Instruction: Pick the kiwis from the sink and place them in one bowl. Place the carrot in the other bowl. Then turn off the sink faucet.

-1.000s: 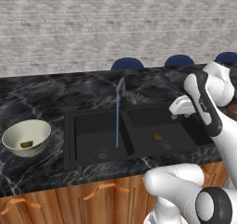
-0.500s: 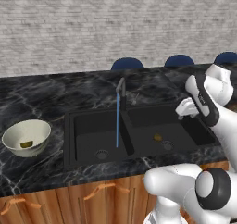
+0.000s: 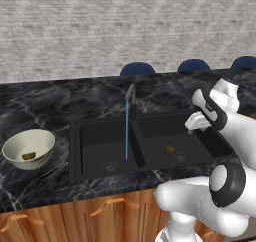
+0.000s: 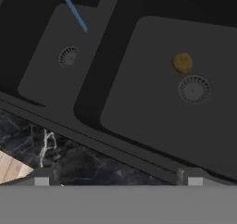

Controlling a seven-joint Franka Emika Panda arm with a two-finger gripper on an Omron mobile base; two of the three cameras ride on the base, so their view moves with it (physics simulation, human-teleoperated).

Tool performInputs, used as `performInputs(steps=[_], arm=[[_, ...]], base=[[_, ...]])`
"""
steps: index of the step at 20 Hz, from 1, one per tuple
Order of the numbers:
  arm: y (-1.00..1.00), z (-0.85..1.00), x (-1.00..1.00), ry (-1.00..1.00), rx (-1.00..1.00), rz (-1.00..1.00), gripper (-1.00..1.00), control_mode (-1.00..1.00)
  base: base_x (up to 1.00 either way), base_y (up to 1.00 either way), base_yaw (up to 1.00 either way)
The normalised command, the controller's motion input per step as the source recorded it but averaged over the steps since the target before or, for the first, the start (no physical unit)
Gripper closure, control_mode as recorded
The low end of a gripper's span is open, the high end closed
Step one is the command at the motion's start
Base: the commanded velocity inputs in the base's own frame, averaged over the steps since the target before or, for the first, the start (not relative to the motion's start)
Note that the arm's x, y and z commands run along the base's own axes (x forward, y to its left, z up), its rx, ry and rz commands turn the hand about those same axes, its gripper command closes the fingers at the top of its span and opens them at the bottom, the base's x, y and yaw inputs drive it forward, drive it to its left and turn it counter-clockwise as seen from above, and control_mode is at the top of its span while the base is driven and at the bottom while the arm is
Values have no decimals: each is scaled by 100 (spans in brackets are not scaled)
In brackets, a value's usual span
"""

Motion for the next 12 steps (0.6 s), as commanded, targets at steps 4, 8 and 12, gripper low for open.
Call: performInputs(steps=[4, 8, 12], arm=[[0, -41, 33, 0, 0, 0, -100, -100], [0, -30, 25, 0, 0, 0, -100, -100], [0, -34, 18, 0, 0, 0, -100, -100]], base=[[0, 0, 0], [0, 0, 0], [0, 0, 0]])
